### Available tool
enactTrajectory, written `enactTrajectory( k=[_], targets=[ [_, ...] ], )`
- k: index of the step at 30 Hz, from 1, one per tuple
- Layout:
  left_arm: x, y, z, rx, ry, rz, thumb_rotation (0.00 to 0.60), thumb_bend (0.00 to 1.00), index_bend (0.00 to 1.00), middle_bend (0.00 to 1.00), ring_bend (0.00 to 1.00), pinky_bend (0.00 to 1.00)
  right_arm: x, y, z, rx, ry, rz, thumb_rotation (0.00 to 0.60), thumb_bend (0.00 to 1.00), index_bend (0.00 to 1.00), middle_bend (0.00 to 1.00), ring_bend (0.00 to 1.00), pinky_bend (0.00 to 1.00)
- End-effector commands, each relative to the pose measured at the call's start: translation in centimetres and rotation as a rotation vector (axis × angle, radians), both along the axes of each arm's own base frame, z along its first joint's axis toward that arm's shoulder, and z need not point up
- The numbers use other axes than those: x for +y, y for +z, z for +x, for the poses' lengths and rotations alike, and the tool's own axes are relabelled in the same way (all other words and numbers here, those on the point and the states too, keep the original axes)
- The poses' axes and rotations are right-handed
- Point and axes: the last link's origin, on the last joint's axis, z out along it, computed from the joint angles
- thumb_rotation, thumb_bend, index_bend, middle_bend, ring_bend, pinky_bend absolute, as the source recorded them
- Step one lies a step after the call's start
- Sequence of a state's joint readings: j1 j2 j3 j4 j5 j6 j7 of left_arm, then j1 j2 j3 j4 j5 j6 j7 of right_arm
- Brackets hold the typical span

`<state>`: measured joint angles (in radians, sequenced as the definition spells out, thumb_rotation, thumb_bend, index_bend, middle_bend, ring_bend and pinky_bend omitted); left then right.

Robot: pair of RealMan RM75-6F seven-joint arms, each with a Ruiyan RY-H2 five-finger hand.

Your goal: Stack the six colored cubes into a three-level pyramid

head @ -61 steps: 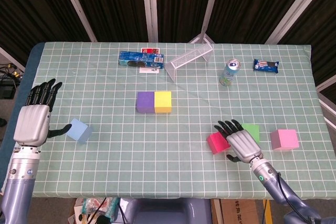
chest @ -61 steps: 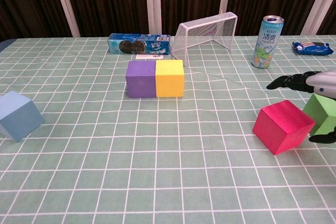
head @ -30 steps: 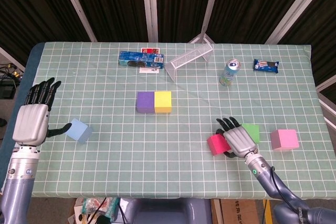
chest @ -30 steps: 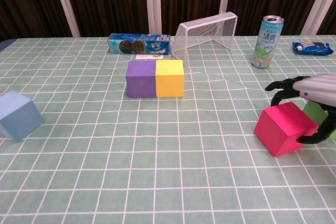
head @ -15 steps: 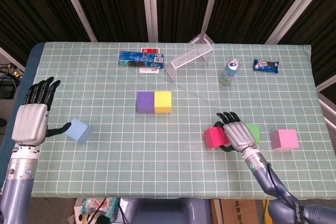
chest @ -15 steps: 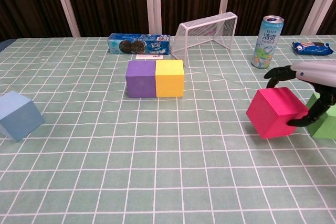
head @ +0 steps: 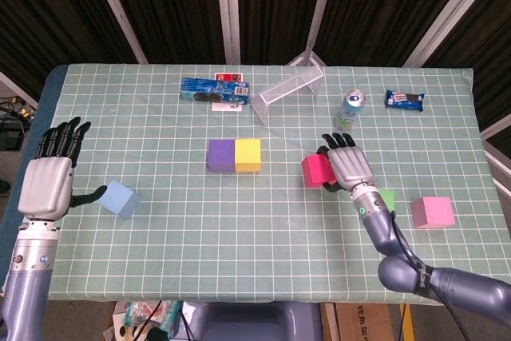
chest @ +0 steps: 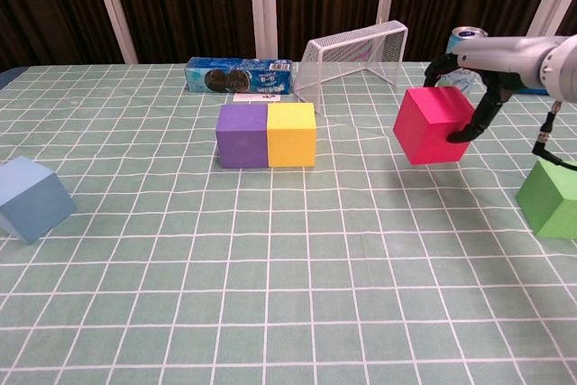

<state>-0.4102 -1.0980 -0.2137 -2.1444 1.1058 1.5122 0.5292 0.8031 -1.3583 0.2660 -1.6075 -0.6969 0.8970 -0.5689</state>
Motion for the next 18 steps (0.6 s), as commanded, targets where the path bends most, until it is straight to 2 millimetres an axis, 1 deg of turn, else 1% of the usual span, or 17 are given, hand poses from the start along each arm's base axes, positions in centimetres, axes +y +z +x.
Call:
enactTrajectory(
  k=[1,8,13,18],
  targets=[
    [0.1,0.0,0.0,0.003,0.0,0.003,0.6,0.05,0.0,0.0,0.0,0.04,-1.3,-1.2,0.6,0.024,-0.02,0.008,0.6,0.32,0.5,0.12,0.0,0.0],
    [0.2,0.2,0.1,0.003,-0.001,0.015,0.6,0.05,0.0,0.0,0.0,0.04,-3.1,-2.9,1.5,0.041,-0.052,0.002,0.6,0.32,0.51,0.11,0.0,0.0],
    [0.3,0.1,0.0,0.001,0.003,0.013,0.6,0.05,0.0,0.0,0.0,0.04,-4.5,-4.2,2.9,0.026,-0.085,-0.014,0.6,0.32,0.51,0.11,0.0,0.0],
    [0.5,0.2,-0.2,-0.003,0.013,0.012,0.6,0.05,0.0,0.0,0.0,0.04,-5.6,-5.1,3.7,0.002,-0.113,-0.026,0.6,0.32,0.51,0.12,0.0,0.0]
  ],
)
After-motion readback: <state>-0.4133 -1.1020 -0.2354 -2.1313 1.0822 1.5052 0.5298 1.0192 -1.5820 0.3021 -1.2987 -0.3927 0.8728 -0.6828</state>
